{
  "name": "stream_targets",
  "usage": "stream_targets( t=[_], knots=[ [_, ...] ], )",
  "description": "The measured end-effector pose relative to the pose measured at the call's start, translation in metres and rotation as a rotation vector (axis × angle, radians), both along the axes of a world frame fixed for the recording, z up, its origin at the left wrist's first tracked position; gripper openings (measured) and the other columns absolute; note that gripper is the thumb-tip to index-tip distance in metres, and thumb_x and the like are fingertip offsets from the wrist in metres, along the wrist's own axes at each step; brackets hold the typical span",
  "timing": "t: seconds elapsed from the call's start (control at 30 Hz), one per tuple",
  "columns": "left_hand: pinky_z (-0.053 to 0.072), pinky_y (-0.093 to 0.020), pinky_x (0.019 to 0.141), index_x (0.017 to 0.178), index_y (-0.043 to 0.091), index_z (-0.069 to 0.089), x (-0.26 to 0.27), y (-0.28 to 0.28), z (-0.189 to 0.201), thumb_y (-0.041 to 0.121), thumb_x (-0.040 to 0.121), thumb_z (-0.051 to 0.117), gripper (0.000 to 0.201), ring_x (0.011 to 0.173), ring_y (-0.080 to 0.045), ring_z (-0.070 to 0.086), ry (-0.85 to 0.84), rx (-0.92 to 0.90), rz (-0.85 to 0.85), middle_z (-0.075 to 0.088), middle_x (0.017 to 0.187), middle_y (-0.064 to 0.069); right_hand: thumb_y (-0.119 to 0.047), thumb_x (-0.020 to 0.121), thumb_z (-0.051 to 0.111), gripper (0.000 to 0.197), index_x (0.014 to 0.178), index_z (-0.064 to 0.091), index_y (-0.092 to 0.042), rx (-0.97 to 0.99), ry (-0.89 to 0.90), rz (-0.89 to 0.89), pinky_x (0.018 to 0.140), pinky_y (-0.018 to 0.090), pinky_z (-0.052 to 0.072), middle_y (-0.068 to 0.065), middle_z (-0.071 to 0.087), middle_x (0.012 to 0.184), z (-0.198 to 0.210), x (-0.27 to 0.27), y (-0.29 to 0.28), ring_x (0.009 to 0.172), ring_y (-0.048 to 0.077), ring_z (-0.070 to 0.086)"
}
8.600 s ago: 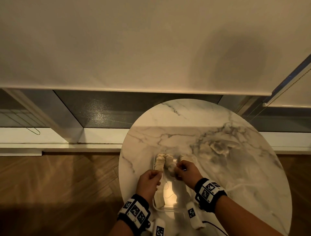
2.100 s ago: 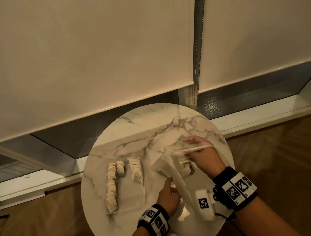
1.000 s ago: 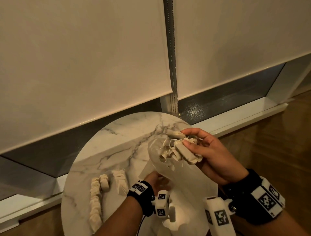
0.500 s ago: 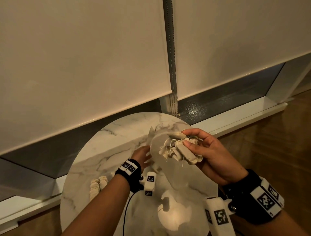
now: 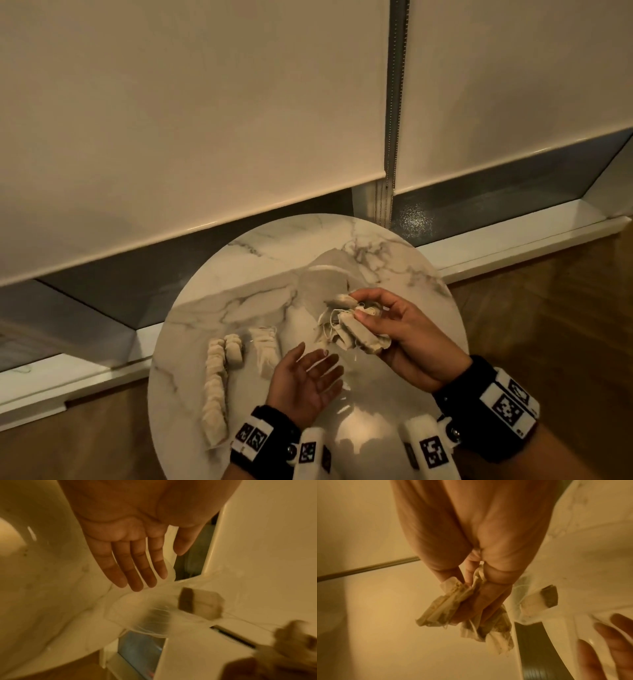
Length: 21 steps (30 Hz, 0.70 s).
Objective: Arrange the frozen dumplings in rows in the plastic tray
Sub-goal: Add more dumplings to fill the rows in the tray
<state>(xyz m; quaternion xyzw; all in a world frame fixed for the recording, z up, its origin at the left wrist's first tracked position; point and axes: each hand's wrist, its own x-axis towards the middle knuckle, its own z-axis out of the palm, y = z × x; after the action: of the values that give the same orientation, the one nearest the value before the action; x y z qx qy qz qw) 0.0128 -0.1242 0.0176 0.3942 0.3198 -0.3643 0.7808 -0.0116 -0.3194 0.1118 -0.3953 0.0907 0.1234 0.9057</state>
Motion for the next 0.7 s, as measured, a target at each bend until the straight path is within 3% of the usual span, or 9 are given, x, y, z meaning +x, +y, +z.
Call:
stream_targets(
  t=[0.2,0.33,0.4,0.53,0.63,0.7],
  knots=[
    [0.043,-0.056,0.098,0.118,0.008,0.072,-0.017,0.03,0.026,0.067,0.088,0.043,0.072,0.108,-0.039,0.062,-0.064,-0.24,0.071,0.065,0.125,-0.02,0.002,0.083,0.067,0.032,0.114,0.062,0.0,-0.045,0.071,0.185,0.075,0.033,0.059,0.023,0.067,0.106,-0.028,0.006,0.058,0.089,0.028,0.066],
    [0.038,-0.056,0.104,0.122,0.005,0.065,-0.02,0.054,0.032,0.061,0.088,0.05,0.067,0.11,-0.039,0.06,-0.057,-0.27,0.14,0.061,0.128,-0.023,-0.011,0.081,0.078,0.029,0.108,0.067,-0.005,-0.362,-0.032,0.268,0.082,0.042,0.055,0.021,0.071,0.102,-0.047,0.01,0.096,0.088,0.028,0.067],
    [0.044,-0.053,0.099,0.118,0.006,0.065,-0.021,0.065,0.029,0.05,0.093,0.05,0.052,0.103,-0.038,0.064,-0.05,-0.218,0.189,0.064,0.12,-0.022,-0.014,0.081,0.077,0.023,0.103,0.07,-0.011,-0.534,-0.12,0.263,0.087,0.046,0.054,0.018,0.072,0.102,-0.053,0.013,0.109,0.089,0.025,0.067],
    [0.055,-0.041,0.075,0.1,0.005,0.069,-0.023,0.083,0.022,0.026,0.089,0.052,0.029,0.079,-0.032,0.07,-0.055,-0.165,0.195,0.071,0.097,-0.018,-0.009,0.085,0.073,0.018,0.099,0.07,-0.02,-0.756,-0.241,0.32,0.083,0.036,0.055,0.004,0.073,0.098,-0.06,0.015,0.132,0.09,0.015,0.069],
    [0.052,-0.041,0.074,0.087,0.003,0.076,-0.023,0.096,0.017,0.025,0.084,0.052,0.031,0.075,-0.033,0.071,-0.039,-0.211,0.2,0.072,0.095,-0.019,-0.017,0.085,0.071,0.019,0.1,0.069,-0.028,-0.892,-0.298,0.378,0.085,0.032,0.056,-0.007,0.072,0.1,-0.063,0.013,0.148,0.094,0.008,0.068],
    [0.051,-0.042,0.076,0.088,0.003,0.075,-0.02,0.105,0.013,0.026,0.086,0.05,0.034,0.079,-0.035,0.071,-0.009,-0.239,0.196,0.071,0.098,-0.02,-0.021,0.087,0.07,0.019,0.103,0.067,-0.031,-1.024,-0.326,0.396,0.085,0.026,0.054,-0.012,0.07,0.102,-0.064,0.013,0.158,0.094,0.001,0.065]
  ],
)
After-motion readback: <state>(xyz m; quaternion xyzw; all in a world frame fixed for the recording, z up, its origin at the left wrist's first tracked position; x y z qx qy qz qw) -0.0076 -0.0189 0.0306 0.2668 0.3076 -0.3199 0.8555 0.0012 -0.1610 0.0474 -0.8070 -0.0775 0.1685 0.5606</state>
